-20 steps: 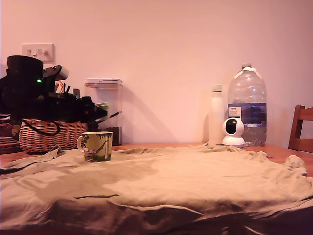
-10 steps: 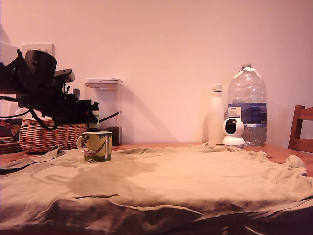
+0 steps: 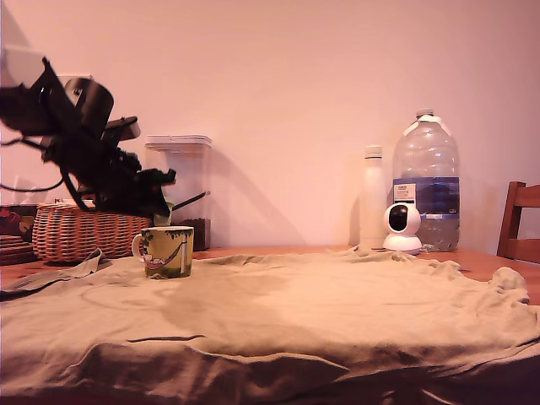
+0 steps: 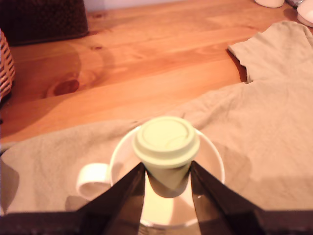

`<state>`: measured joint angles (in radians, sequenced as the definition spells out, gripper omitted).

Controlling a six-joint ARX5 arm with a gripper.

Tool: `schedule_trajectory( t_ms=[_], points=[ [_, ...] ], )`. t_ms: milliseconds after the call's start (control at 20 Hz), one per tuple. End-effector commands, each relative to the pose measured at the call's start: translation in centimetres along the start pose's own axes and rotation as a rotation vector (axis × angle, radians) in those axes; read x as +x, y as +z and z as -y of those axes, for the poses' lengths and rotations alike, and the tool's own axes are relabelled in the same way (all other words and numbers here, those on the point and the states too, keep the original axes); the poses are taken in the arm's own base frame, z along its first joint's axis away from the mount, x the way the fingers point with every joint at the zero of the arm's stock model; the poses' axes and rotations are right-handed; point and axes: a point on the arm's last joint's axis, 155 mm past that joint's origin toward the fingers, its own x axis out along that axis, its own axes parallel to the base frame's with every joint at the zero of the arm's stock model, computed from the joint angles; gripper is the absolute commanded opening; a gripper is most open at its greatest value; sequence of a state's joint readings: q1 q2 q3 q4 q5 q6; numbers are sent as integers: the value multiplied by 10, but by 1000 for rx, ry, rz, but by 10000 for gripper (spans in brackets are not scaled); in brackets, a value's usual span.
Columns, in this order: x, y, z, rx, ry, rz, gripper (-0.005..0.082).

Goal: Pick up the coffee capsules on the table and drop them inside the coffee cup

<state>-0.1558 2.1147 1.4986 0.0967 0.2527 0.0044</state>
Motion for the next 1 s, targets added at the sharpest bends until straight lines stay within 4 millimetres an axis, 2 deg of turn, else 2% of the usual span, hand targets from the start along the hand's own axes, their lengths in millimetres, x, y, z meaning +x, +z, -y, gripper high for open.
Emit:
schedule_trajectory(
  t_ms=[0, 250, 400, 950],
  points=[
    [-2, 7, 4, 4, -5, -13, 221],
    [-5, 8, 6, -5, 16, -82, 221],
    [-7, 1, 8, -12, 21, -122, 221],
    [-7, 1, 5, 7, 33, -124, 221]
  ],
)
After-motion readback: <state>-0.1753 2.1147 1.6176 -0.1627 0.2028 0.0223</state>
